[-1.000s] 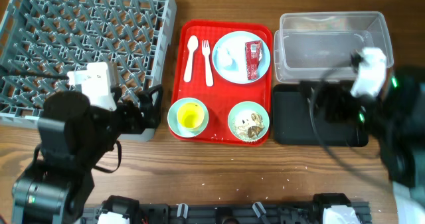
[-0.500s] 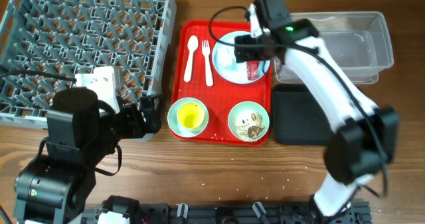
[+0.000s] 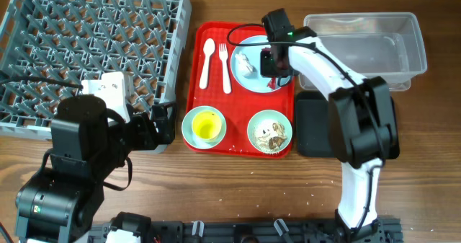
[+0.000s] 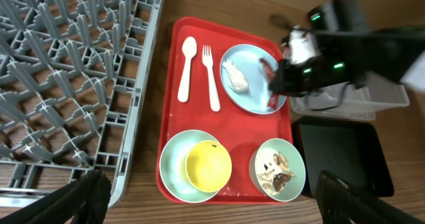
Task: Sort waste into correct bins and load items into the dishwasher rack
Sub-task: 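Lift the red wrapper with the right gripper and drop it into the clear bin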
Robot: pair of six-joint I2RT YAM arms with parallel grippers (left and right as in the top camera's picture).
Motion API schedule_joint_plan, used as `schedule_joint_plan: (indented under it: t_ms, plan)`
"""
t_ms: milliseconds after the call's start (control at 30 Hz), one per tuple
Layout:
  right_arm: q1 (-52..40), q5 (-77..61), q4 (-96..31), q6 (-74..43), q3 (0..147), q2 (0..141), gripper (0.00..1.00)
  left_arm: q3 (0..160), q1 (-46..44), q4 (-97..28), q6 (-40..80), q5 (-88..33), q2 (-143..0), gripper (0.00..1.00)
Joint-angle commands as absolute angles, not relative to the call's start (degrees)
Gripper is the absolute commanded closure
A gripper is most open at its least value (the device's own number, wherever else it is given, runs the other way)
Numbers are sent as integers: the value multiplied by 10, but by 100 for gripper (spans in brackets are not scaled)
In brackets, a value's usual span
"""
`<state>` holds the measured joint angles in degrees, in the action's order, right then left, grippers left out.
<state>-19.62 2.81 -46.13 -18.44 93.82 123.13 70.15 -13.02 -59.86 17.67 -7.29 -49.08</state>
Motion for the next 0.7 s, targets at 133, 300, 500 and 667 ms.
schedule_joint_plan:
  t_ms: [133, 300, 500, 667]
  plan:
    - [-90, 93, -481, -165, 941, 1011, 96, 712, -128, -597, 168, -70, -488, 0]
    - [-43, 42, -448, -44, 920, 1078, 38, 712, -128, -597, 168, -70, -488, 0]
    - [-74, -103, -453, -94, 930, 1028, 25, 712, -128, -597, 168, -70, -488, 0]
    - [-223, -95, -413, -161, 917, 1074, 34, 712, -128, -597, 168, -70, -488, 0]
